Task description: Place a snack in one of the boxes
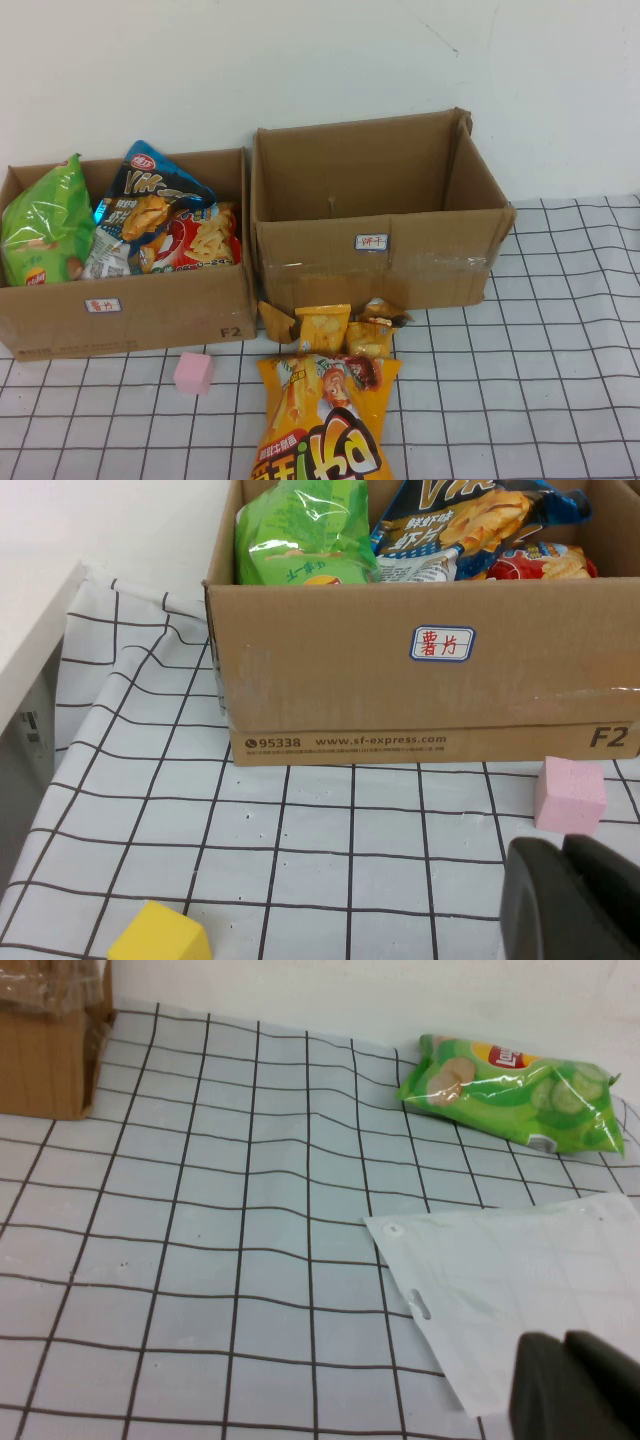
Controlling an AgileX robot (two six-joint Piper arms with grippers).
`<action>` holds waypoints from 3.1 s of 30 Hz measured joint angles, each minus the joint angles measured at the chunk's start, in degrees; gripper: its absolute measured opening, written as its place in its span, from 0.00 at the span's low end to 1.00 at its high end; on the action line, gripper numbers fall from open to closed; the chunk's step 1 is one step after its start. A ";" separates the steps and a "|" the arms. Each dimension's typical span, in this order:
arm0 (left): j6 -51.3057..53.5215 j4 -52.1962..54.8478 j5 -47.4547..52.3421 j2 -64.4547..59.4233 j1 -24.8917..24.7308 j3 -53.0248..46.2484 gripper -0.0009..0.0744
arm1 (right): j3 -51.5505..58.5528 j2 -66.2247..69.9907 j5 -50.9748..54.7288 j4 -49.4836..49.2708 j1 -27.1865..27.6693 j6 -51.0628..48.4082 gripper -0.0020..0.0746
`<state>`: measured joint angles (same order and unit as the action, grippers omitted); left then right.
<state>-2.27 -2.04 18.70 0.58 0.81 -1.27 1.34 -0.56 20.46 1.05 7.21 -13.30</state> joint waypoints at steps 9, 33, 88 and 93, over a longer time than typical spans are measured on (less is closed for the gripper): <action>0.00 0.00 0.00 0.00 0.00 0.00 0.01 | 0.00 0.00 0.00 0.00 0.00 0.00 0.03; 0.00 0.00 0.00 0.00 0.00 0.00 0.01 | 0.22 0.00 -0.24 -31.91 0.00 7.08 0.03; 0.00 0.00 0.43 0.00 0.00 0.05 0.01 | -51.50 66.55 41.45 -12.65 -34.36 -17.48 0.03; 0.00 0.00 0.43 0.00 0.00 0.05 0.01 | -52.30 75.55 29.95 -8.00 -43.87 -7.11 0.03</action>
<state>-2.27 -2.04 19.13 0.58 0.81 -1.22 -50.96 74.99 50.40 -6.95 -36.66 -20.40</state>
